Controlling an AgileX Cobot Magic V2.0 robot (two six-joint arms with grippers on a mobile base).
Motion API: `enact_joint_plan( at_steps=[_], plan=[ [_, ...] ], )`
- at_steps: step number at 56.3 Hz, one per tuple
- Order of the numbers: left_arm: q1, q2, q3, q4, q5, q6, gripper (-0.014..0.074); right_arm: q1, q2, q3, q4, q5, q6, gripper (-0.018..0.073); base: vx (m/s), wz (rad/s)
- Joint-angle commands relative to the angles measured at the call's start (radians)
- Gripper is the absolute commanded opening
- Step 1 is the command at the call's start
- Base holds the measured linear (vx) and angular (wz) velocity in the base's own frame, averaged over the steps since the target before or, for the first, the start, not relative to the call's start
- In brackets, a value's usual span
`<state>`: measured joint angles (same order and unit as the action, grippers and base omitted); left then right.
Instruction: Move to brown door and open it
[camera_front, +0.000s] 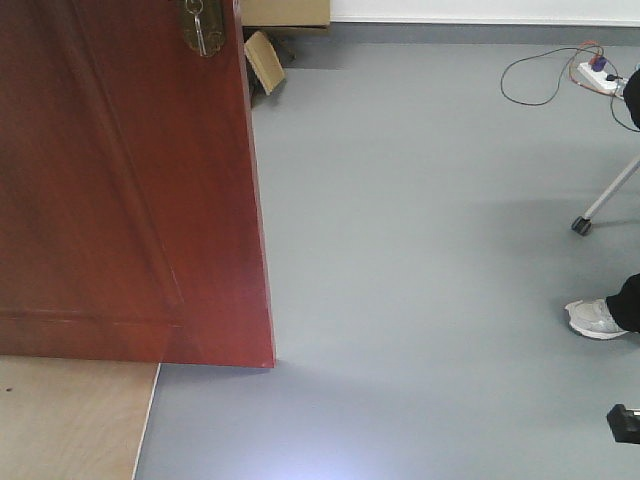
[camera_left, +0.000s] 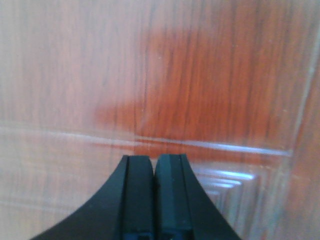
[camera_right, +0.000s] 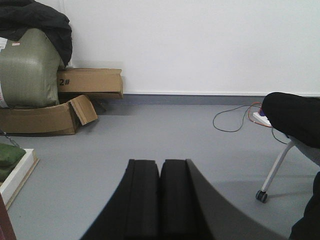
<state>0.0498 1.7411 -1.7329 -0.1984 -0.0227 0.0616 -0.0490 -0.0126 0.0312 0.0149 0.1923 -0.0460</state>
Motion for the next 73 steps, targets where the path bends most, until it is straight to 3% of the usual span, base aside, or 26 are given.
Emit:
enact_joint_plan(
  at_steps=[1,27,35,50,58,73],
  plan=[
    [-0.007,-0.052,-0.037,-0.003,-0.082,-0.003,-0.0006,-0.005,-0.011,0.005,-0.005,-0.085,-0.005,0.0000,0.03,0.00],
    [-0.007,-0.033,-0.034,-0.004,-0.112,-0.003,-0.0006,-0.005,-0.011,0.005,-0.005,-0.085,-0.005,0.0000,0.00,0.00],
    [-0.023,-0.062,-0.009,0.015,-0.043,-0.003,-0.0006,-0.005,-0.011,0.005,-0.005,-0.085,-0.005,0.0000,0.00,0.00],
    [-0.125,-0.279,0.105,0.155,0.036,-0.003,-0.0006,-0.005,-0.011,0.005,-0.005,-0.085,-0.005,0.0000,0.00,0.00],
    [-0.173,-0.443,0.205,0.161,0.032,-0.003,-0.0006,-0.005,-0.011,0.005,-0.005,-0.085,-0.005,0.0000,0.00,0.00],
    [-0.165,-0.788,0.543,0.176,-0.110,-0.003,-0.0006,-0.005,-0.011,0.005,-0.005,-0.085,-0.005,0.0000,0.00,0.00]
  ],
)
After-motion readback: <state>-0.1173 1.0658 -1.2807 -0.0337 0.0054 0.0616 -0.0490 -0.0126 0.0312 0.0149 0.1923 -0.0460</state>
